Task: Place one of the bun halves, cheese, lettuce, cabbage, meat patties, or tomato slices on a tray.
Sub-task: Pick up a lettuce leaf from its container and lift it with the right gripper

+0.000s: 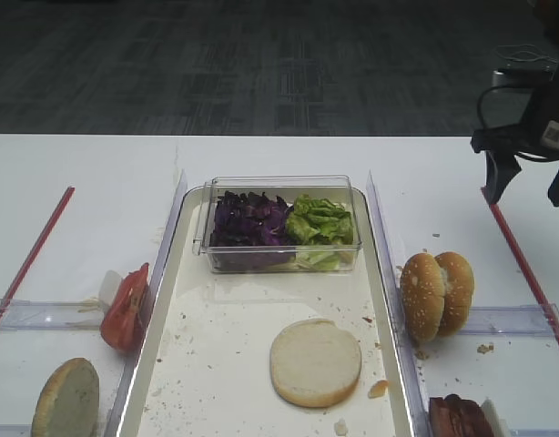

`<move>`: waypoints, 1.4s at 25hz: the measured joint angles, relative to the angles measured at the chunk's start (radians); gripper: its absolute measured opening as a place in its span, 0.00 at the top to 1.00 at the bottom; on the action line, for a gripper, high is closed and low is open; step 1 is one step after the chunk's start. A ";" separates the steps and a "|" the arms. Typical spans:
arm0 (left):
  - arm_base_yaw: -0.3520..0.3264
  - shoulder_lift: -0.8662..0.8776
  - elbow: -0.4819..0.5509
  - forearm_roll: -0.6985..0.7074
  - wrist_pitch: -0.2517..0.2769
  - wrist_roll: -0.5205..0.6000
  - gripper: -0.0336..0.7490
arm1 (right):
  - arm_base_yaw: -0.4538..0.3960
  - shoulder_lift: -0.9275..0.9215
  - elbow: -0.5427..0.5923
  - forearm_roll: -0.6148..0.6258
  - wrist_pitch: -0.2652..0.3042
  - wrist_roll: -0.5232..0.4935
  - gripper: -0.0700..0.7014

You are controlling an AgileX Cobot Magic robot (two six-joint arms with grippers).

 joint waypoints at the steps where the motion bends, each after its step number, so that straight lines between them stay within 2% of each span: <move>1: 0.000 0.000 0.000 0.000 0.000 0.000 0.33 | 0.000 0.011 -0.010 0.000 0.002 0.000 0.15; 7: 0.000 0.000 0.000 0.000 0.000 0.000 0.33 | 0.000 0.028 -0.024 0.000 0.011 0.000 0.15; 11: 0.000 0.000 0.000 0.000 0.000 0.000 0.33 | 0.035 0.028 -0.024 0.000 0.015 0.000 0.15; 14: 0.000 0.000 0.000 0.000 0.000 0.000 0.33 | 0.105 0.028 -0.024 0.000 0.015 0.000 0.15; 18: 0.000 0.000 0.000 0.000 0.000 0.000 0.33 | 0.239 0.028 -0.033 0.000 0.005 0.004 0.15; 27: 0.000 0.000 0.000 0.000 0.000 0.000 0.33 | 0.509 0.032 -0.176 0.001 -0.024 0.026 0.15; 30: 0.000 0.000 0.000 0.000 0.000 0.000 0.33 | 0.556 0.040 -0.197 -0.006 -0.052 0.027 0.15; 35: 0.000 0.000 0.000 0.000 0.000 0.000 0.33 | 0.566 0.079 -0.197 -0.037 -0.068 0.027 0.15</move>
